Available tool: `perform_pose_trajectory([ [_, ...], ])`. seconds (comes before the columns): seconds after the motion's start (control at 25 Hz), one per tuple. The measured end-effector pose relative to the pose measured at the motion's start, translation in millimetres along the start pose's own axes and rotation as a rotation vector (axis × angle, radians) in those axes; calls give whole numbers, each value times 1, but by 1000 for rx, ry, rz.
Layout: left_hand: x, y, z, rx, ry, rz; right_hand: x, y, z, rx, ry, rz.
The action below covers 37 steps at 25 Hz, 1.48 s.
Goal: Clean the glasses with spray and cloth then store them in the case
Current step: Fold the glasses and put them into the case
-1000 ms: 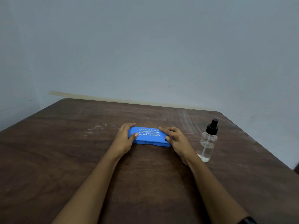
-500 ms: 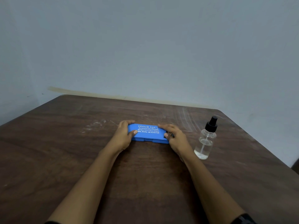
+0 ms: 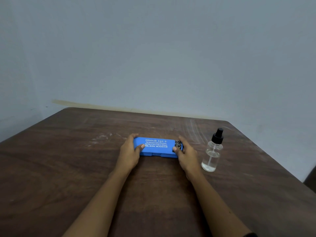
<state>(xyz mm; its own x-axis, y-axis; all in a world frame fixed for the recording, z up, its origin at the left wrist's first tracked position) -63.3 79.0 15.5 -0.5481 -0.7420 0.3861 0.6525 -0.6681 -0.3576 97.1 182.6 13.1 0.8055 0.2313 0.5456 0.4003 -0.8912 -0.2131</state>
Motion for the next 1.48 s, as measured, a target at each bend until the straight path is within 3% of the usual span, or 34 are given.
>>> perform_pose_trajectory([
  [0.96,6,39,11,-27,-45,-86,15,38,5,-33,-29,-20],
  [1.16,3,39,11,-60,-69,-49,17,44,-7,135,203,105],
  [1.4,-2,41,24,-408,-491,91,7,55,-30,501,710,372],
  [1.48,-4,37,25,-479,-608,162,1,50,-32,569,820,380],
])
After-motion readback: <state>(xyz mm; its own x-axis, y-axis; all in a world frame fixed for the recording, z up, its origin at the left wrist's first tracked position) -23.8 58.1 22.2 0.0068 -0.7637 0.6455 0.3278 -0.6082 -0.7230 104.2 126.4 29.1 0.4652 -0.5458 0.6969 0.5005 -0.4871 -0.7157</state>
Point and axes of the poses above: each hand's wrist, its own y-axis away from the middle knuckle, its own x-axis out of the back of the hand, z = x × y, the point moved 4 cm from there along -y, towards the middle knuckle, and after that the axes turned 6 degrees about y, right-handed, at the moved point
